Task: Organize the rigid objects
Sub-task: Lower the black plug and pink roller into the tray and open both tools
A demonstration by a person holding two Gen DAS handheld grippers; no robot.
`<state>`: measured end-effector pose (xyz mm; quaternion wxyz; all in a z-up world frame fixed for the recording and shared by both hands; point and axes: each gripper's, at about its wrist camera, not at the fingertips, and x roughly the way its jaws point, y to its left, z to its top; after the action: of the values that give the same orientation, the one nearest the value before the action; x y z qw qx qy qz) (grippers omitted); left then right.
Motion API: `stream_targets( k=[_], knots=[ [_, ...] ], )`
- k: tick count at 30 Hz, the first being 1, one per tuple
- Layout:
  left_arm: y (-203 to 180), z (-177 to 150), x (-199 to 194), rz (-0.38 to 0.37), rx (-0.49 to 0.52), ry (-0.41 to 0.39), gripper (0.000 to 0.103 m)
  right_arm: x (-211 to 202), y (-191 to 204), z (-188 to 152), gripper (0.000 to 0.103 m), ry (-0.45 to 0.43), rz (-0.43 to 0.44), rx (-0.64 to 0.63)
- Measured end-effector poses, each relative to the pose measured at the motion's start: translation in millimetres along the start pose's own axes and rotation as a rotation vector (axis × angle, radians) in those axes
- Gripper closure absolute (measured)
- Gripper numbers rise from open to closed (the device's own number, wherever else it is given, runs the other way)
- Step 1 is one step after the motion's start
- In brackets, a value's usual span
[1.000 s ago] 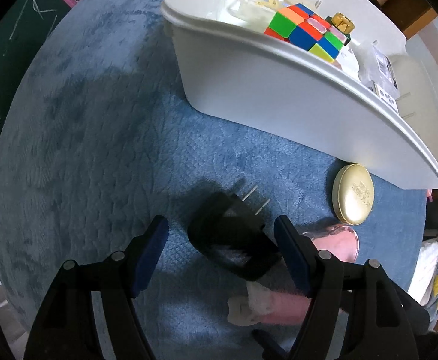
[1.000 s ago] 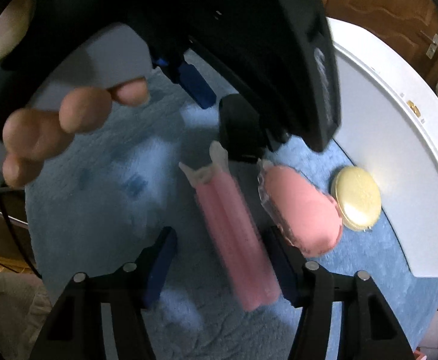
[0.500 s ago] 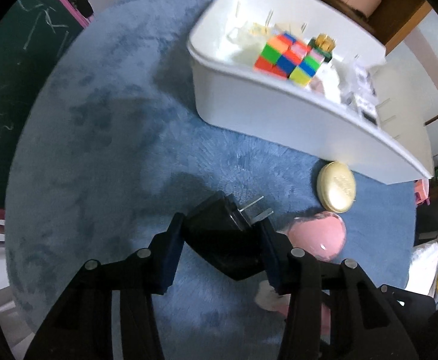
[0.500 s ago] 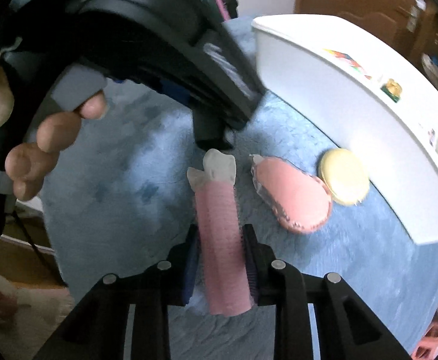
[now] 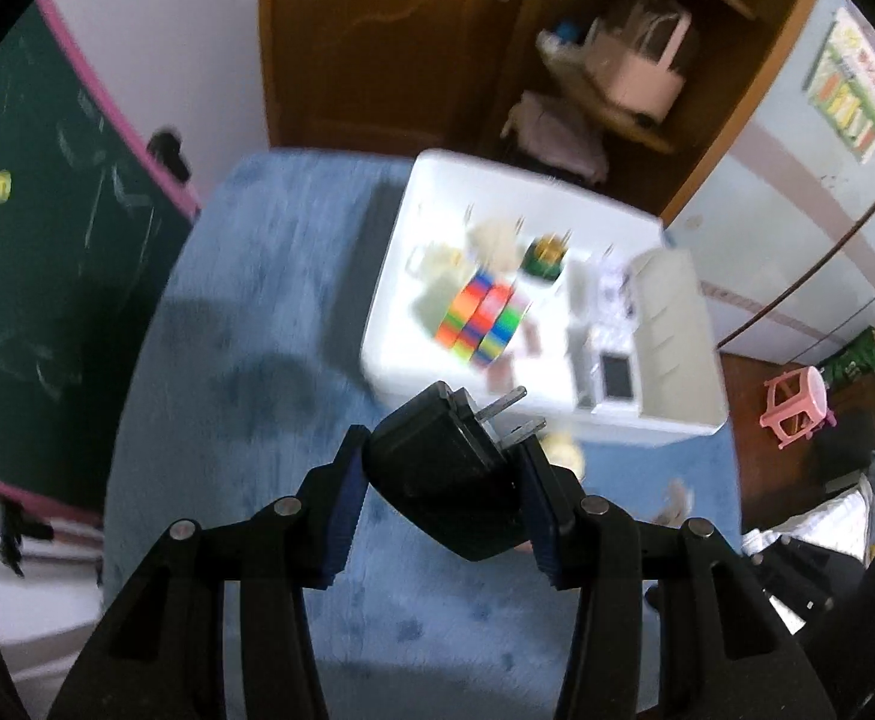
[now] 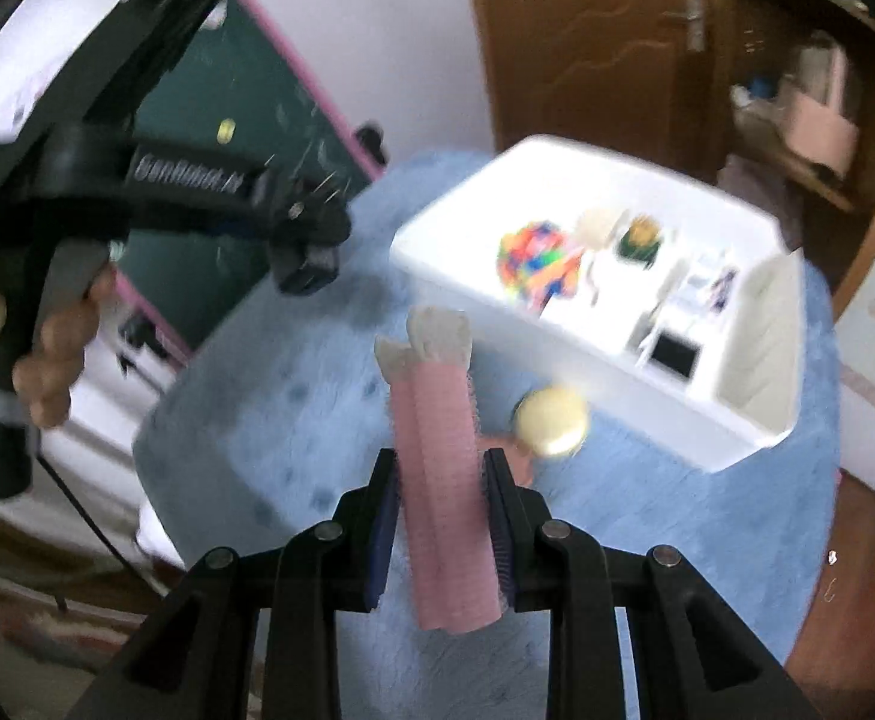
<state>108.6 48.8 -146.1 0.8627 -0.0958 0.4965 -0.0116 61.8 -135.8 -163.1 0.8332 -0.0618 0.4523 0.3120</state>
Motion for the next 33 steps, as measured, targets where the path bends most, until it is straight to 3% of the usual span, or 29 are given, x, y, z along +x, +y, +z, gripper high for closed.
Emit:
stream_targets(
  k=[8, 19, 24, 33],
  knots=[
    [-23.6, 54.5, -9.6, -0.024, 0.085, -0.088, 0.052, -32.6, -36.6, 64.6, 0.075, -0.135, -0.062, 0.118],
    [-39.2, 114.6, 15.2, -0.034, 0.158, -0.128, 0.052, -1.8, -89.3, 118.5, 0.075, -0.198, -0.106, 0.364],
    [-36.4, 131.4, 56.2, -0.032, 0.154, -0.087, 0.052, 37.0, -111.7, 128.8, 0.075, -0.143, -0.146, 0.462],
    [-23.9, 131.5, 163.0, 0.014, 0.140, 0.089, 0.052, 121.0, -121.6, 115.8, 0.075, 0.034, -0.173, 0.495]
  ],
)
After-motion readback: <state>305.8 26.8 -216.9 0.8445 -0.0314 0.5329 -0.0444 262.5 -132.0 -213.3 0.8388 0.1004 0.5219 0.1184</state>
